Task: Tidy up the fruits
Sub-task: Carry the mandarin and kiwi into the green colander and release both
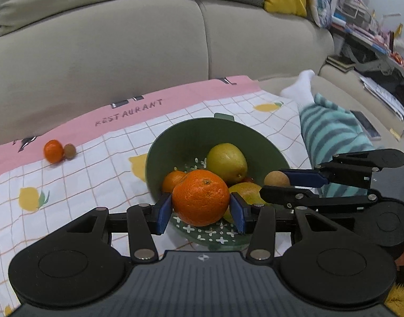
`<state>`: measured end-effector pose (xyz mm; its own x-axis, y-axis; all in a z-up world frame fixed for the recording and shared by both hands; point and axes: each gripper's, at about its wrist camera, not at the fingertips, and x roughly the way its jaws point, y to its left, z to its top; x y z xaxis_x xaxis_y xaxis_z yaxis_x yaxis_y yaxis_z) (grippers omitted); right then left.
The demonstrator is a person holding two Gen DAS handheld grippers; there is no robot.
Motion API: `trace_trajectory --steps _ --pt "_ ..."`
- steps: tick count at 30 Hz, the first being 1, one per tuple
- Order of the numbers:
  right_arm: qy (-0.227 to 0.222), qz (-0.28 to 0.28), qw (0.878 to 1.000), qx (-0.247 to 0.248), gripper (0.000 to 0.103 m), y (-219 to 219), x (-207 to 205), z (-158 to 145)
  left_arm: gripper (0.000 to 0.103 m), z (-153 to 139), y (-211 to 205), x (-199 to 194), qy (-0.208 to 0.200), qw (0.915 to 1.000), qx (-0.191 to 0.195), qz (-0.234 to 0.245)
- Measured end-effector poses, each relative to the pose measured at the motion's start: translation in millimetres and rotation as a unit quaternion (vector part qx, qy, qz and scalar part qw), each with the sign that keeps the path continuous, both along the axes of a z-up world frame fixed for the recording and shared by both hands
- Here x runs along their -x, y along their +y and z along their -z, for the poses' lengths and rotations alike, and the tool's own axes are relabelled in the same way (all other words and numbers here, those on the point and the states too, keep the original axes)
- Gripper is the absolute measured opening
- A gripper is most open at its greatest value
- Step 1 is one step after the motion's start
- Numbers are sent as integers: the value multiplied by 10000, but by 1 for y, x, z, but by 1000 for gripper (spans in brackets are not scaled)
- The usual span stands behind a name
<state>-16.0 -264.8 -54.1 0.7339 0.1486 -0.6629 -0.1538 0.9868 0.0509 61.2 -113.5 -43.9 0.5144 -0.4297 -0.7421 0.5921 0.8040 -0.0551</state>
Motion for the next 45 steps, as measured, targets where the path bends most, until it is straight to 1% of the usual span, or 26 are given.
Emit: trace_trajectory --steps 3,7,11,19,23,26,31,33,36,39,45 --pt "76 64 9999 15 22 -3 -9 6 53 4 -9 -12 19 9999 -120 91" --pt "-6 98 9997 235 22 -7 -19 11 53 11 -20 -32 125 9995 -138 238" --pt "10 219 9990 391 22 -15 -33 18 53 21 -31 -48 278 9989 -136 346" --pt "184 269 9988 365 22 -20 -46 29 53 41 -45 -71 550 9974 -162 427" --pt "279 282 9988 299 22 -21 -50 34 53 50 -47 -78 653 9968 -245 390" --pt "326 281 9987 285 22 -21 -52 36 53 50 -49 -79 616 9968 -231 445" --pt "363 267 9985 319 22 -19 -52 38 55 50 -52 -77 598 9962 -350 533" --pt "364 282 9985 303 22 -20 -52 38 59 49 -50 -75 565 9962 -373 545" --pt "367 269 9985 312 22 -18 -53 39 61 45 -44 -75 604 9969 -236 447" --pt "334 246 9986 341 22 -17 -52 38 63 38 -39 -73 601 9971 -67 464" --pt "178 156 9993 304 22 -13 -44 32 62 24 -30 -61 466 9978 -142 444"
